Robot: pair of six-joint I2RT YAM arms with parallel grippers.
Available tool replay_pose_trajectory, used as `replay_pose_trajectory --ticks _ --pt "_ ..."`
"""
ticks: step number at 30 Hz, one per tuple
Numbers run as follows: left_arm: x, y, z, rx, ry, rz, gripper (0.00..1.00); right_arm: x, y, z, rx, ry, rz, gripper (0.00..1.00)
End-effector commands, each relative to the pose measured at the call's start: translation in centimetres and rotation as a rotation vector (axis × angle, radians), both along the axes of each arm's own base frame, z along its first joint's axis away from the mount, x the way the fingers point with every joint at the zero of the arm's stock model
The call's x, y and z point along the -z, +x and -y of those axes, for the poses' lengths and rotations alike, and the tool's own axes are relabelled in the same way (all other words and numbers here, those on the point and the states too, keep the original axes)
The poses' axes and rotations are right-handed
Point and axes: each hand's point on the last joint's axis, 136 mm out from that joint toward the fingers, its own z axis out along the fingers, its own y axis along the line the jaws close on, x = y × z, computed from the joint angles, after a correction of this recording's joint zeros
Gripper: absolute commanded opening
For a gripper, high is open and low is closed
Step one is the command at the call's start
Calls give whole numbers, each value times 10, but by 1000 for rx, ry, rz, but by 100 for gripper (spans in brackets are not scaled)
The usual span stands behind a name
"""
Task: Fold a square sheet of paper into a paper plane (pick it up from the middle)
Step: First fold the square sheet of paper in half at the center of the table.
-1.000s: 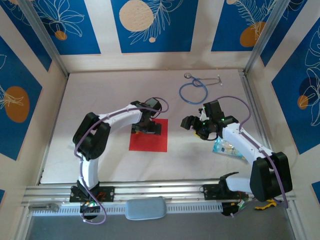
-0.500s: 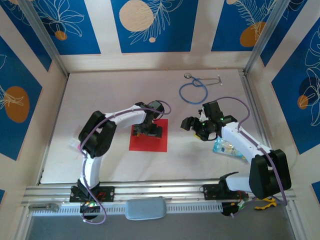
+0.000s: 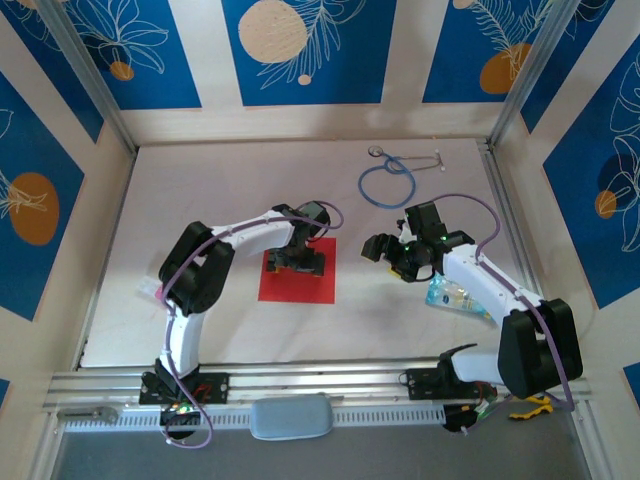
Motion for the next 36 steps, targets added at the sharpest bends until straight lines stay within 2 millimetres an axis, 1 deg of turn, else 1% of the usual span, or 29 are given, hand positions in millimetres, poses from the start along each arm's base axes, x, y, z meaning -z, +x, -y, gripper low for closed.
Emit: replay_pose_trajectory --ticks 1,7,14,18,22,25,28,31,33,36 --pt "1 -4 -4 -2 57 -12 98 -7 -3 -1 1 5 3 84" --pt "5 -5 -4 0 63 -23 98 -5 -4 0 3 3 -1 84" --pt "19 -11 -7 -9 74 -52 98 -1 -4 -1 2 4 -16 84" --pt "21 -11 -8 -12 83 -61 97 -2 -3 -1 3 3 -14 84" --pt "17 -9 -8 -18 82 -51 97 -1 -4 -1 4 3 -18 84" --pt "4 -3 -1 -13 53 -29 97 -3 -4 -1 3 4 -14 84" --pt "-13 9 0 -19 40 16 98 -5 -3 -1 3 5 -10 84" --pt "-23 16 5 -13 19 35 98 -6 -4 -1 2 5 -7 84" --pt "-24 19 8 -12 6 37 98 -6 -3 -1 3 5 -6 84" --pt "-18 19 9 -19 11 23 98 -5 -4 -1 3 6 -8 84"
